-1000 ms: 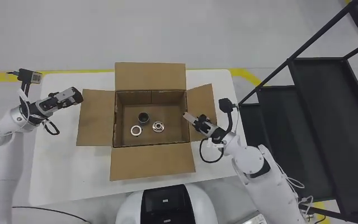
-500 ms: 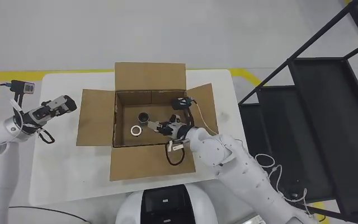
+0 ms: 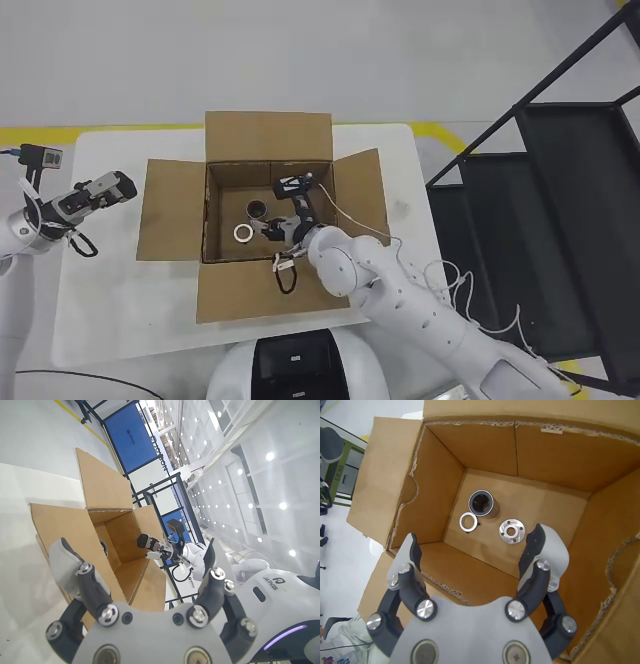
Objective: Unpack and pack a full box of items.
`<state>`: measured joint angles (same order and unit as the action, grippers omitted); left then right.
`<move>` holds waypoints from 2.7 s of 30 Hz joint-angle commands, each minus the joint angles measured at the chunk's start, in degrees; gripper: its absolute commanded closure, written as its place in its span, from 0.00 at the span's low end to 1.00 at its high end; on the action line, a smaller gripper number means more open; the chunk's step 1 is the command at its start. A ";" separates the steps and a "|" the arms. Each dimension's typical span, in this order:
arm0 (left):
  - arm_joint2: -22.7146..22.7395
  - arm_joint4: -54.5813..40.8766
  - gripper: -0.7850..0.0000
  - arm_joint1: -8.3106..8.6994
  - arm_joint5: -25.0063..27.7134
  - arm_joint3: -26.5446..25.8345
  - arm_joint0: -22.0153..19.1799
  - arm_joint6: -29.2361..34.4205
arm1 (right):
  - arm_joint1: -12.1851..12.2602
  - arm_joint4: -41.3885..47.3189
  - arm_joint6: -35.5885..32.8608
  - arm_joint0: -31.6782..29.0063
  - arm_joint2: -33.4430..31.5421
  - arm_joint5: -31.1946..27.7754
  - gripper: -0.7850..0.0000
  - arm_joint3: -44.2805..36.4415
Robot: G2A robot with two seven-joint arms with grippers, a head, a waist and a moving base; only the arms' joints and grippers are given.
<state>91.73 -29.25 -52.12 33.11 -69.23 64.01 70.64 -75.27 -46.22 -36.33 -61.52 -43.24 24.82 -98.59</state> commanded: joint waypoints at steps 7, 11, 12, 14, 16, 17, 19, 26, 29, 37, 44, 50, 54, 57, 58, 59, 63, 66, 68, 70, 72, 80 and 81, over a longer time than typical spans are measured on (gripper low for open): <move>0.00 0.00 0.00 0.00 0.00 0.00 0.00 0.00 | -0.13 0.06 -0.14 0.42 0.28 -0.03 0.00 0.47; 0.00 0.00 0.00 0.00 0.00 0.00 0.00 0.00 | -0.13 0.06 -0.14 0.42 0.28 -0.03 0.00 0.47; 0.00 0.00 0.00 0.00 0.00 0.00 0.00 0.00 | -0.13 0.06 -0.14 0.42 0.28 -0.03 0.00 0.47; 0.00 0.00 0.00 0.00 0.00 0.00 0.00 0.00 | -0.13 0.06 -0.14 0.42 0.28 -0.03 0.00 0.47; 0.00 0.00 0.00 0.00 0.00 0.00 0.00 0.00 | -0.12 -0.70 -0.17 0.50 0.54 -0.18 0.00 0.78; 0.00 0.00 0.00 0.00 0.00 0.00 0.00 0.00 | -0.24 -3.30 -0.52 1.09 1.72 -0.34 0.00 1.60; 0.00 0.00 0.00 0.00 0.00 0.00 0.00 0.00 | -1.06 -7.20 -1.98 3.46 4.45 1.07 0.00 3.13; 0.00 0.00 0.00 0.00 0.00 0.00 0.00 0.00 | -6.68 -9.83 -3.03 12.92 13.17 5.37 0.00 14.58; 0.00 0.00 0.00 0.00 0.00 0.00 0.00 0.00 | -9.65 -9.04 -3.12 16.06 16.26 6.86 0.00 20.18; 0.00 0.00 0.00 0.00 0.00 0.00 0.00 0.00 | -16.15 -5.53 -0.40 20.01 19.51 10.37 0.00 33.07; 0.00 0.00 0.00 0.00 0.00 0.00 0.00 0.00 | -19.77 -3.71 0.97 21.48 19.86 9.58 0.15 39.54; 0.00 0.00 0.00 0.00 0.00 0.00 0.00 0.00 | -22.45 -5.62 1.61 22.67 20.66 12.60 1.00 44.03; 0.00 0.00 0.00 0.00 0.00 0.00 0.00 0.00 | -23.69 -7.07 1.44 22.86 20.58 15.04 1.00 45.24; 0.00 0.00 0.00 0.00 0.00 0.00 0.00 0.00 | -24.20 -7.06 1.15 22.52 19.84 15.23 1.00 45.20; 0.00 0.00 0.00 0.00 0.00 0.00 0.00 0.00 | -24.27 -7.43 1.16 22.43 19.65 15.21 1.00 45.29; 0.00 0.00 0.00 0.00 0.00 0.00 0.00 0.00 | -24.33 -7.66 1.07 22.26 19.41 15.26 1.00 44.99; 0.00 0.00 0.00 0.00 0.00 0.00 0.00 0.00 | -24.13 -9.18 0.66 21.10 18.19 16.08 1.00 42.14; 0.00 0.00 0.00 0.00 0.00 0.00 0.00 0.00 | -23.42 -11.26 0.16 19.92 16.90 16.84 1.00 39.27; 0.00 0.00 0.00 0.00 0.00 0.00 0.00 0.00 | -22.76 -12.63 -0.34 18.82 15.77 17.04 1.00 36.59; 0.00 0.00 0.00 0.00 0.00 0.00 0.00 0.00 | -21.92 -14.39 -1.05 17.53 14.51 17.10 1.00 33.59; 0.00 0.00 0.00 0.00 0.00 0.00 0.00 0.00 | -20.95 -16.49 -2.08 16.00 13.17 16.96 1.00 29.94; 0.00 0.00 0.00 0.00 0.00 0.00 0.00 0.00 | -15.91 -30.99 -10.36 7.42 6.43 14.07 1.00 9.91; 0.00 0.00 0.00 0.00 0.00 0.00 0.00 0.00 | -15.28 -33.79 -11.84 6.04 5.68 13.64 1.00 6.99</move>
<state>91.73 -29.25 -52.12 33.11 -69.23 64.01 70.64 -91.33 -76.06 -46.19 -53.71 -36.66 38.96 -87.37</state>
